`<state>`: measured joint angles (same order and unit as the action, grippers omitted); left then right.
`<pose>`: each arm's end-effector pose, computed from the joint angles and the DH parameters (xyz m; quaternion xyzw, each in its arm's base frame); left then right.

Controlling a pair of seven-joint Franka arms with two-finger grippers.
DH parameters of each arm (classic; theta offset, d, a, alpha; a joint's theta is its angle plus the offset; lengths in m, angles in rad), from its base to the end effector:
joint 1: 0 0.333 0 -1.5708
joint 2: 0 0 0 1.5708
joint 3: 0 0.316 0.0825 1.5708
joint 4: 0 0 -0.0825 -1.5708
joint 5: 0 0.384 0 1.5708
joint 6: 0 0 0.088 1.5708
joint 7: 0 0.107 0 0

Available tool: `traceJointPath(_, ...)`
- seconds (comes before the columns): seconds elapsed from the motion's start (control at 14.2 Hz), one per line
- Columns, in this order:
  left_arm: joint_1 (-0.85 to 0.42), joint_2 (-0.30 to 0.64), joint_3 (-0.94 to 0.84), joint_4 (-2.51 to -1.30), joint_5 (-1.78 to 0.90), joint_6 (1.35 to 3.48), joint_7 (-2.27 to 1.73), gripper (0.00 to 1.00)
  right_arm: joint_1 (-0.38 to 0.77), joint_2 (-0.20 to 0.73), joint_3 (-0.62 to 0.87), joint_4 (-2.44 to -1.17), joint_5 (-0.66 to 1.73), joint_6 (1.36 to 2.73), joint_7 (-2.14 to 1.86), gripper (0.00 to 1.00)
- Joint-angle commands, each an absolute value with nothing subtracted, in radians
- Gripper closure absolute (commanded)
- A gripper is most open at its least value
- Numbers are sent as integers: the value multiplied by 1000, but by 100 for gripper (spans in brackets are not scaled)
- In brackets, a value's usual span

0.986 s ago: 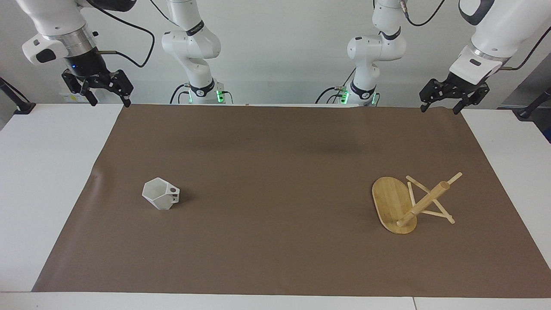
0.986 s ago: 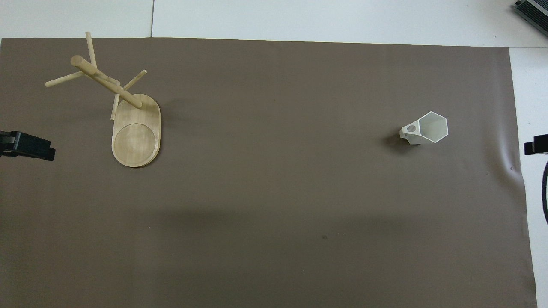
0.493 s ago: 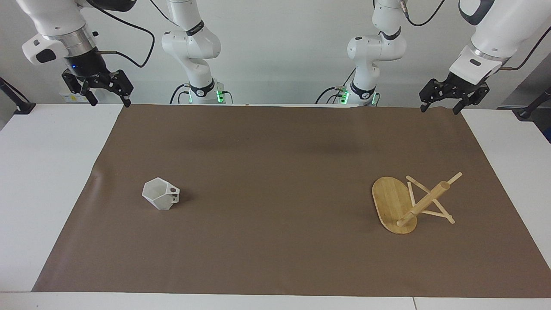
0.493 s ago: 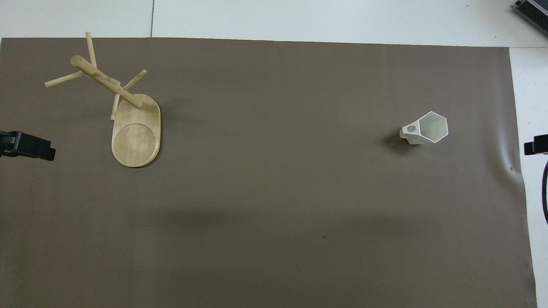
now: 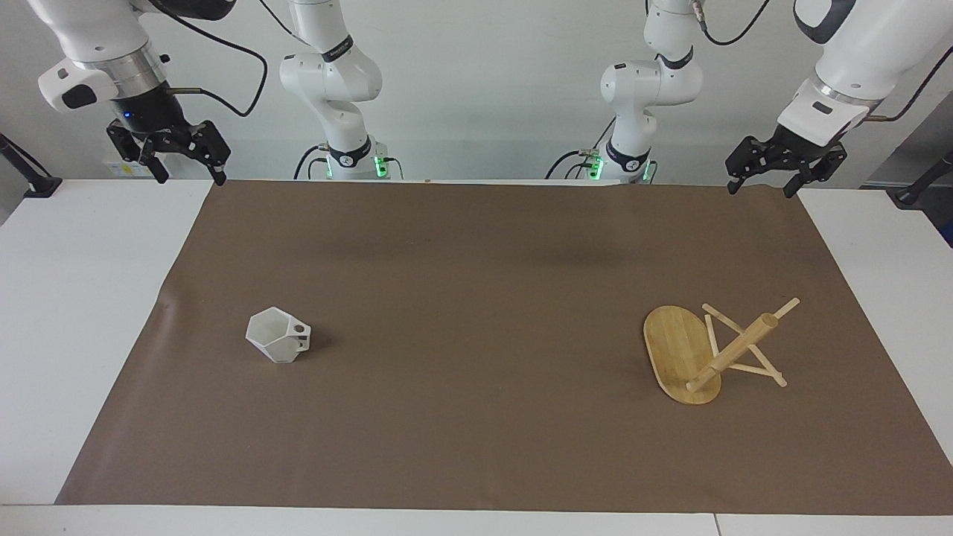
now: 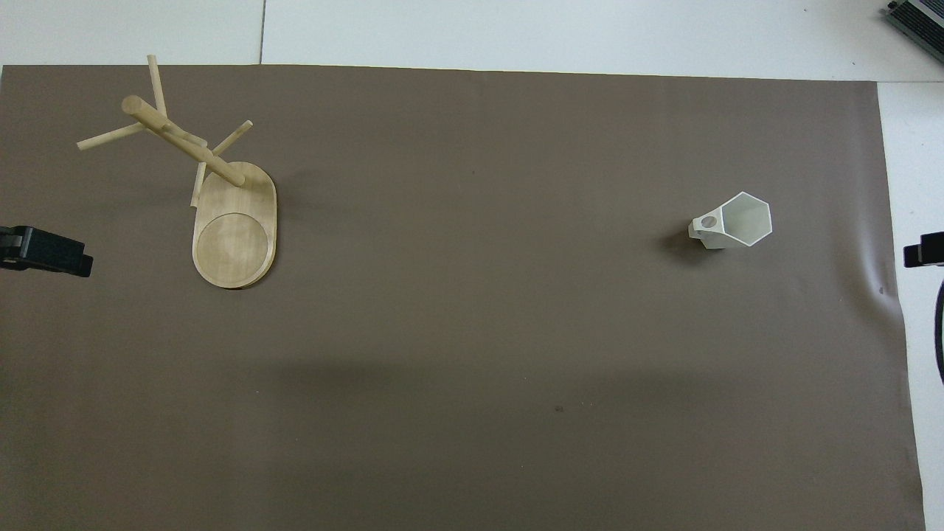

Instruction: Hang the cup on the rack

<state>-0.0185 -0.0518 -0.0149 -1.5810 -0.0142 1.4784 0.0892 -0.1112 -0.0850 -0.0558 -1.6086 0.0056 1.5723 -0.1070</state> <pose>0.5284 -0.0195 0.6399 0.9977 -0.0617 -0.0252 0.0074 0.5207 -0.0886 0.6527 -0.9992 0.0299 -0.0248 0.0018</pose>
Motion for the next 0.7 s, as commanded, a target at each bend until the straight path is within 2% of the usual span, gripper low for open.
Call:
traceJointPath(0.0,-12,-67,-14,-1598,-15,1473,95,0,-121,-109,-49,-1634,2,1574,-95,0)
traceJointPath(0.63,-12,-69,-14,-1598,-15,1470,95,0,-120,-110,-44,-1644,2,1589,-117,0)
